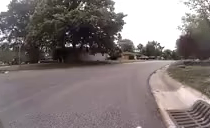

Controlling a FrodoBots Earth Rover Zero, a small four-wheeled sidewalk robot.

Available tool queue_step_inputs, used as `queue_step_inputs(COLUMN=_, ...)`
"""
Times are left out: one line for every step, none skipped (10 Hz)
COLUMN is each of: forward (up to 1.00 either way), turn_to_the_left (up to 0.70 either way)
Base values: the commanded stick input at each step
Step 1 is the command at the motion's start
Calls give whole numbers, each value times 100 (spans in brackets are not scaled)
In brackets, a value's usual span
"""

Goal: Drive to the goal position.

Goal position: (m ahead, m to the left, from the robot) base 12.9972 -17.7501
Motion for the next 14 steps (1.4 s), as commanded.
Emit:
queue_step_inputs(forward=0, turn_to_the_left=0)
queue_step_inputs(forward=0, turn_to_the_left=0)
queue_step_inputs(forward=0, turn_to_the_left=0)
queue_step_inputs(forward=0, turn_to_the_left=0)
queue_step_inputs(forward=70, turn_to_the_left=0)
queue_step_inputs(forward=70, turn_to_the_left=0)
queue_step_inputs(forward=70, turn_to_the_left=0)
queue_step_inputs(forward=70, turn_to_the_left=0)
queue_step_inputs(forward=70, turn_to_the_left=0)
queue_step_inputs(forward=70, turn_to_the_left=0)
queue_step_inputs(forward=70, turn_to_the_left=0)
queue_step_inputs(forward=70, turn_to_the_left=0)
queue_step_inputs(forward=70, turn_to_the_left=0)
queue_step_inputs(forward=70, turn_to_the_left=0)
